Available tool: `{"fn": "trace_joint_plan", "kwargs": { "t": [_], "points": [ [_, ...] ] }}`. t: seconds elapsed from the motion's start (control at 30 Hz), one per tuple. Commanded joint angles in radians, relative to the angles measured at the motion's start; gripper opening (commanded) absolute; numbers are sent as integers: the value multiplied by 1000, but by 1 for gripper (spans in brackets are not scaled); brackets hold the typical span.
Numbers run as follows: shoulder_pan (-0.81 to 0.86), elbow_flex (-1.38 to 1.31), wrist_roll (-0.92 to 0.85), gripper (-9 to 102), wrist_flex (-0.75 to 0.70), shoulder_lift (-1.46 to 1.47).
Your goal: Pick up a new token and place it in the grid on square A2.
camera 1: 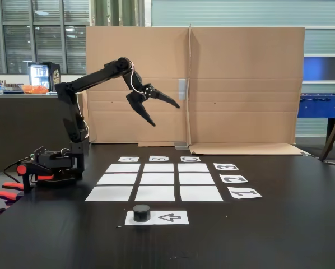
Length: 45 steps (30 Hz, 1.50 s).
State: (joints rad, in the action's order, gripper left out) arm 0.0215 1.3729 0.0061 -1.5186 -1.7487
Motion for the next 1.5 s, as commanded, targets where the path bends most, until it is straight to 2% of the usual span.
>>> {"fn": "trace_joint_plan", "kwargs": {
  "t": [0.0,0.27,0.47,0.97,1.47],
  "points": [
    [57,-66,-2,43,-40,25],
    [166,-80,-15,43,-78,78],
    [296,-202,-64,43,-137,213],
    [508,-268,-129,43,-143,443],
    [632,-357,-206,43,-143,594]
  ]
}}
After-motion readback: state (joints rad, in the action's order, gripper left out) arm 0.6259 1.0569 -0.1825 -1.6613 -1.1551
